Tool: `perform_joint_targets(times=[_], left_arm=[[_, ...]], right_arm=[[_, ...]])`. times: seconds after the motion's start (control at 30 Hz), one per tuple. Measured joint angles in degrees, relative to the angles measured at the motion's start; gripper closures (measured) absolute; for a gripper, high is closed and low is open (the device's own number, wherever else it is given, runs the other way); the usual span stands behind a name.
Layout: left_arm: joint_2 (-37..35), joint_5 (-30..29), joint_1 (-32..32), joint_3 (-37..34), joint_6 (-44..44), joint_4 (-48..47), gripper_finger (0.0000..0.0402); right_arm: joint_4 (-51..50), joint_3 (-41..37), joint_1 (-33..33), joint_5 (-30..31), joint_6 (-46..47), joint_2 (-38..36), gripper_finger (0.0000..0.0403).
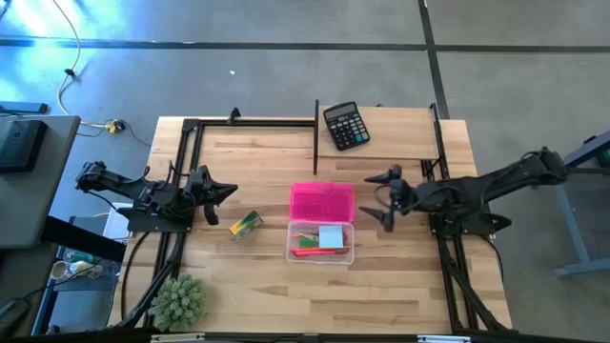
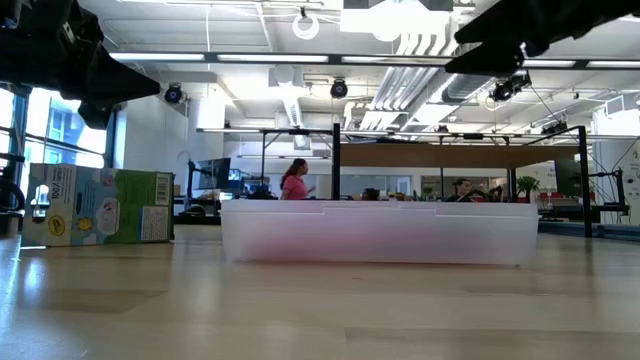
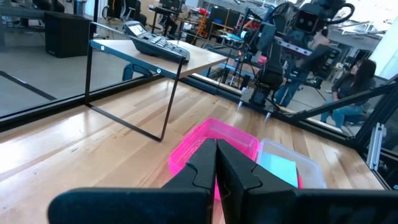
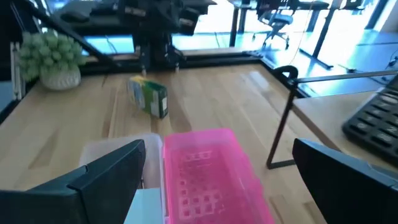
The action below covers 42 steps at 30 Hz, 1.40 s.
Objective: Pack school essentials
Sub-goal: Put the box of crayons into the supply box
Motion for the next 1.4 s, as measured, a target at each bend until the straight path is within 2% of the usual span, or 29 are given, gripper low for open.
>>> perform_joint_targets(times=[0.17,0.37,0.63,0.93,1.1,1.17,1.3,1.4], left_arm=[[0.0,0.0,0.01,0.0,0.02,-0.01,0.0401],[0.0,0.0,0.0,0.0,0.02,0.29,0.0401],[-0.02,-5.25,0.02,0.0,-1.34,5.93,0.0401],[0.13,-4.92,0.02,0.0,-1.04,8.55,0.0401],[0.15,1.3,0.1,0.02,11.57,20.89,0.0401],[0.19,3.15,0.09,1.06,16.27,22.51,0.0401],[2.66,-1.94,0.11,4.15,21.43,20.41,0.0389],[6.52,-3.85,0.16,6.51,23.39,19.56,0.0366]], right_arm=[[1.24,-3.91,0.0,0.27,0.05,-5.9,0.0004],[3.31,-6.5,0.0,0.29,0.94,-8.78,0.0004],[3.73,-7.41,0.0,3.02,0.94,-9.12,0.0004],[3.52,-7.41,0.0,3.41,0.0,-9.18,0.0004],[3.51,-7.41,0.0,3.53,-1.49,-9.18,0.0004],[3.5,-7.41,0.0,3.57,-1.97,-9.22,0.0004],[3.33,-7.39,0.0,3.56,-3.15,-10.17,0.0004],[2.96,-7.39,0.0,3.55,-3.45,-11.36,0.0004]])
